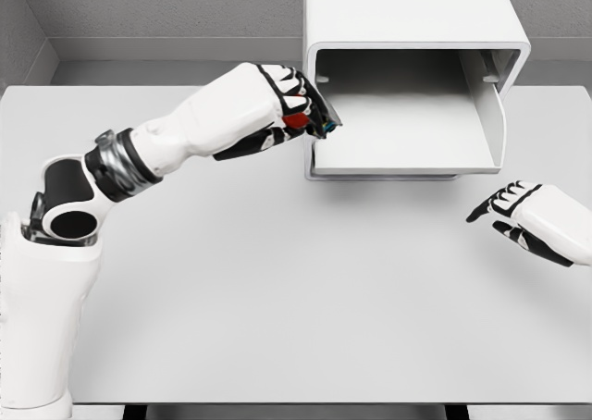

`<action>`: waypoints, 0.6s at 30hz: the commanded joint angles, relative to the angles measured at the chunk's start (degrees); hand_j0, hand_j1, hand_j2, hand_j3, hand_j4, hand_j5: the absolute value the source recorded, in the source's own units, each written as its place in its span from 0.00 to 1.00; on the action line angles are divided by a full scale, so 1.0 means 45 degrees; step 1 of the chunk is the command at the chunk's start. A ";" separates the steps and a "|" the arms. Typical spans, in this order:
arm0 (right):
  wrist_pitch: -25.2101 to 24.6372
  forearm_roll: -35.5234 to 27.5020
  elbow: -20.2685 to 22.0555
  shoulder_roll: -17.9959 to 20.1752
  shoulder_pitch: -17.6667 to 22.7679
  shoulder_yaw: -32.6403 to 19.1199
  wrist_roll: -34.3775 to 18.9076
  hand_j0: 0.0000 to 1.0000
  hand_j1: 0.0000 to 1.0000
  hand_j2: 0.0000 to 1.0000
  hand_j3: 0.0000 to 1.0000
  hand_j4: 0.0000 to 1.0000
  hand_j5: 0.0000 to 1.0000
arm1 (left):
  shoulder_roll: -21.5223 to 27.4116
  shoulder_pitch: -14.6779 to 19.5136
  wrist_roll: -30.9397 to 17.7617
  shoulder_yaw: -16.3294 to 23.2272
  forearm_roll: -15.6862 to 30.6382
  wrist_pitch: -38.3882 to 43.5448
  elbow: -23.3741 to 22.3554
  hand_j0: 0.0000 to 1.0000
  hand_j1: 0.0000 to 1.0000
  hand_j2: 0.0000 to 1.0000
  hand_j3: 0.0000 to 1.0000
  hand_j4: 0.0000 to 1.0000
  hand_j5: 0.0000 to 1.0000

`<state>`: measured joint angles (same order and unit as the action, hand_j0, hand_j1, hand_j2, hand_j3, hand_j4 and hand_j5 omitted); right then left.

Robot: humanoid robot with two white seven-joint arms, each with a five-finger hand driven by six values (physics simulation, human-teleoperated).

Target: Slide open multi-storey tabletop storage cabinets and put open load switch and slide close multi-storey tabletop storage cabinets

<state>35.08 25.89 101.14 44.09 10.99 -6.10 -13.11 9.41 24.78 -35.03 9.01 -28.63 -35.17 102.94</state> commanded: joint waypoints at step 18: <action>-0.0017 -0.0069 0.0005 -0.0091 0.0000 0.0184 0.0003 0.57 0.57 0.57 0.57 0.57 0.57 | -0.1993 0.0547 0.0008 0.0614 -0.1333 0.0038 -0.1077 0.44 0.44 0.44 0.44 0.44 0.44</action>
<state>35.08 25.98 101.13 43.63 10.99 -5.26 -13.12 1.27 27.25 -35.04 11.27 -34.59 -35.17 99.01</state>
